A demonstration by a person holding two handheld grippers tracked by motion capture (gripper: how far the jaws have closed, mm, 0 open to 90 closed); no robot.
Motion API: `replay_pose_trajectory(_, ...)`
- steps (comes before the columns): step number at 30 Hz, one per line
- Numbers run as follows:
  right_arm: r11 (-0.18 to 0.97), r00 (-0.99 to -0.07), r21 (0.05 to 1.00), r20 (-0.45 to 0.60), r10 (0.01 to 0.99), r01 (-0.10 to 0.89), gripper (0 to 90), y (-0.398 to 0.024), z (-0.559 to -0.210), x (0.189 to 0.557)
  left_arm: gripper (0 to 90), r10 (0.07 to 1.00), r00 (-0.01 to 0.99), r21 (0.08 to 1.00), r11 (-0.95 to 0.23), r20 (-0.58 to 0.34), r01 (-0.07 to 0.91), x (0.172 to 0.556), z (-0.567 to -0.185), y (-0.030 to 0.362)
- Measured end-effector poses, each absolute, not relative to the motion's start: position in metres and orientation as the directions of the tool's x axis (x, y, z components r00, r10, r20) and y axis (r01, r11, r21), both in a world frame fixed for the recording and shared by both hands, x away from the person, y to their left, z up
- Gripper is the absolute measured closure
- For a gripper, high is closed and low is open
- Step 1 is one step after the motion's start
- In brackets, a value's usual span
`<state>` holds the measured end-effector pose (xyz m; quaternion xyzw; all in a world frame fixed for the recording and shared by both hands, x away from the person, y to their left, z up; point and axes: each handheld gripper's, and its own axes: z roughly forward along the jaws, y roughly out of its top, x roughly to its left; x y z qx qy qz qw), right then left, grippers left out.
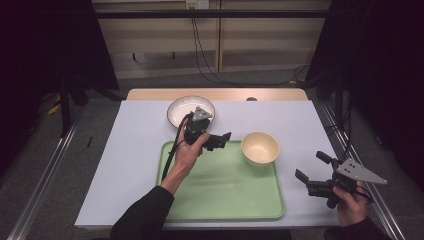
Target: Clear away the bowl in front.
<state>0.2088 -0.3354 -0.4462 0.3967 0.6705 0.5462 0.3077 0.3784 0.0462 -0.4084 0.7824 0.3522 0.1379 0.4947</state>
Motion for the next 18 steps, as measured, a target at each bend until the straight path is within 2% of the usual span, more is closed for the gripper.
replay_pose_trajectory(18,0.089,-0.497,0.977,0.019,0.868,0.194,1.5,-0.335,-0.446,0.209,2.4,0.751,0.652,0.888,-0.221,-0.109,0.403,0.363,-0.402,0.089)
